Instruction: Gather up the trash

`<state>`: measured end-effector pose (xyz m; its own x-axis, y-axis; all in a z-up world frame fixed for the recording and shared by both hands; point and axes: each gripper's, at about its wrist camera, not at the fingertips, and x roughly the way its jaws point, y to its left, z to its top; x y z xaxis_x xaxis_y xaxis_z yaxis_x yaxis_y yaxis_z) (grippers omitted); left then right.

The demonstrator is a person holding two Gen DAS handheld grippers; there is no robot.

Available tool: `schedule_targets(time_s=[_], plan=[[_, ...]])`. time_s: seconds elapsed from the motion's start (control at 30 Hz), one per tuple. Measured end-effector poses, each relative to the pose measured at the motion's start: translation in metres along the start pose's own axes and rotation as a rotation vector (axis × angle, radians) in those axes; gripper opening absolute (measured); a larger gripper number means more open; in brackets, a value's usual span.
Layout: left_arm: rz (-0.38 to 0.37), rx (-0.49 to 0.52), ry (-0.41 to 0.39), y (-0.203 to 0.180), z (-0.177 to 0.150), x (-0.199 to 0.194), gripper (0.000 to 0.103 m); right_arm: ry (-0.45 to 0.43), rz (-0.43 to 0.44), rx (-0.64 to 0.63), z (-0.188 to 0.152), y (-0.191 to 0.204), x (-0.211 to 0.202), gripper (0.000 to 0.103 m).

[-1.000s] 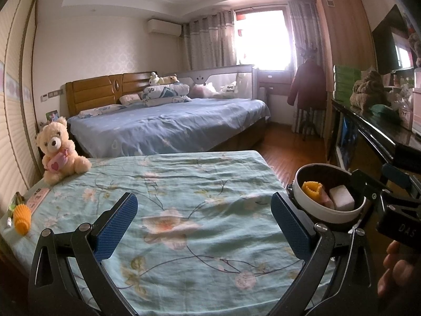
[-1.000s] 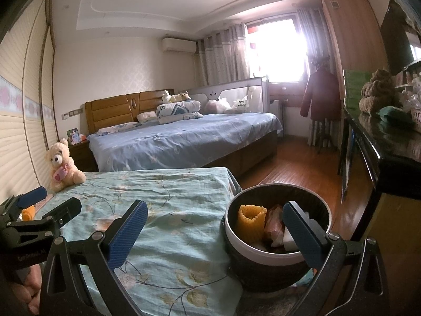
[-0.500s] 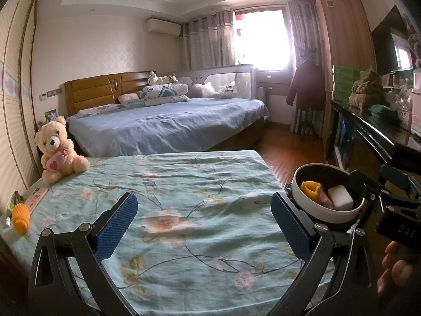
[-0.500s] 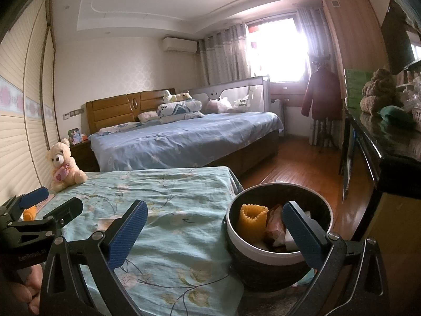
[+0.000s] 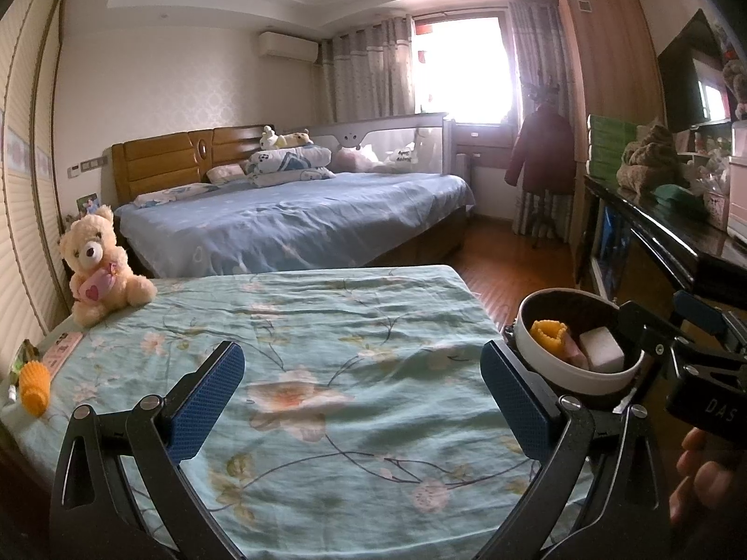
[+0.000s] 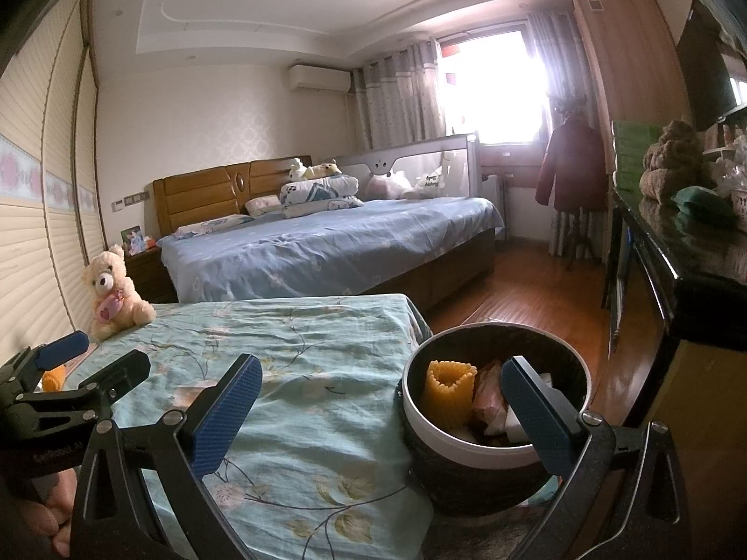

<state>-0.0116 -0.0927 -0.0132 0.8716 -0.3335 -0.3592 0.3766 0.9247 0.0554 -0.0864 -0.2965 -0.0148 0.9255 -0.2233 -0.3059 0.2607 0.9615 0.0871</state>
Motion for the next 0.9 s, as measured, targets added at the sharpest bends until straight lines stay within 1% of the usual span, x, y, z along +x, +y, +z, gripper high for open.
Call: schedule_targets(time_s=[0.9], plan=[[0.000, -0.002, 0.003, -0.0003, 0.0004, 0.0000, 0.103, 0.006, 0.006, 0.004, -0.0040, 0.0043, -0.0006, 0.103]])
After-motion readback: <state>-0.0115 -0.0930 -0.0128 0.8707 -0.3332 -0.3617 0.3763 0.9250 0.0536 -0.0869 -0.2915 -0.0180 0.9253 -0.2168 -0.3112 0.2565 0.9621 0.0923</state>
